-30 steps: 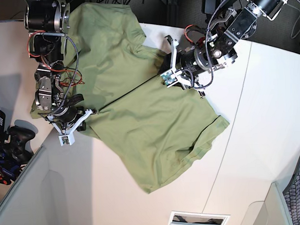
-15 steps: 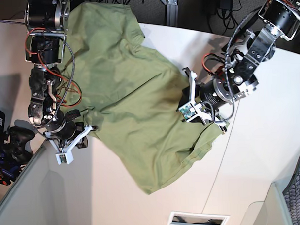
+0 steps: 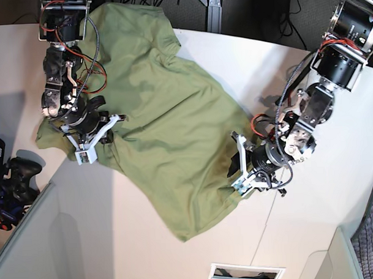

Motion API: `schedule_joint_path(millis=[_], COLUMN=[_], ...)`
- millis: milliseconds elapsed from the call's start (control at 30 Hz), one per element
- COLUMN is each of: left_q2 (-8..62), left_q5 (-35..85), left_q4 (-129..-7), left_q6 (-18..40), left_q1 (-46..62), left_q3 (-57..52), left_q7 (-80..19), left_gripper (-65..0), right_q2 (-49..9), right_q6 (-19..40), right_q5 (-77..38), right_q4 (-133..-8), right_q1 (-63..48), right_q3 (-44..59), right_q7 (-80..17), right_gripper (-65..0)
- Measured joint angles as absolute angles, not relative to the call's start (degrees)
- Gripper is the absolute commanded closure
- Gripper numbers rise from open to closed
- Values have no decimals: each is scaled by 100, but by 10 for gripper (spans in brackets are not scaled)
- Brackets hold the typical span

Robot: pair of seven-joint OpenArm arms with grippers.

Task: Layout the t-shirt on the table in an organized manner, then fold the t-shirt properly
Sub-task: 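Release the collar and grasp the shirt hem with the left gripper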

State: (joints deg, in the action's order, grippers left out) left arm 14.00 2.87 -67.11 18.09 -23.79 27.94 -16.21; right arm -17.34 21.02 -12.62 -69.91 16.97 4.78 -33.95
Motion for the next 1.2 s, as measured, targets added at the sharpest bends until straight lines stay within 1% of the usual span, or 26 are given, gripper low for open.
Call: schedule_joint_path(millis=[133,333,467,700,800,933,1067,1200], left_q2=[1208,1070,1131,1286,1535,1708,1697,1684], left_q5=[366,395,449,499,499,486,489,480], left_q4=[-6366,-5699,-5376,-4818,-4816,-4792,-4794,-4794], left_q6=[1800,1802,1802,1800,1789,1778,1778,1782], left_q1=[-2534,-2602,-2591,-2818,-2845,-2943,-3002,-2987], left_q3=[2786,2779,2779,2779,2779,2779,2779,2779], left_q7=[-1562,-950,-803,-506,-325,-307,-292,-294], left_gripper=[-193,-192,-115,-16,-13,-13,-13,-13], right_q2=[-1728,-1695,-1675,-1664,-1647,-1518,-1409,-1376], right_q6=[2104,2104,2104,2102,2102,2099,2106,2110], right_q5=[-1396,-1404,-1413,-1417,-1638,-1732,-1754,-1747], right_q4=[-7332,-7616,-7850,-7896,-8023,-8523,-8871,-9168], right_q1=[1505,1092,917,790,652,305,-99,-242], right_q3=[486,486,486,486,491,502,497,497], right_q7=[-3468,-3548,-3540,-3564,-3653,-3767,-3776,-3789], right_gripper=[0,0,0,0,0,0,0,0])
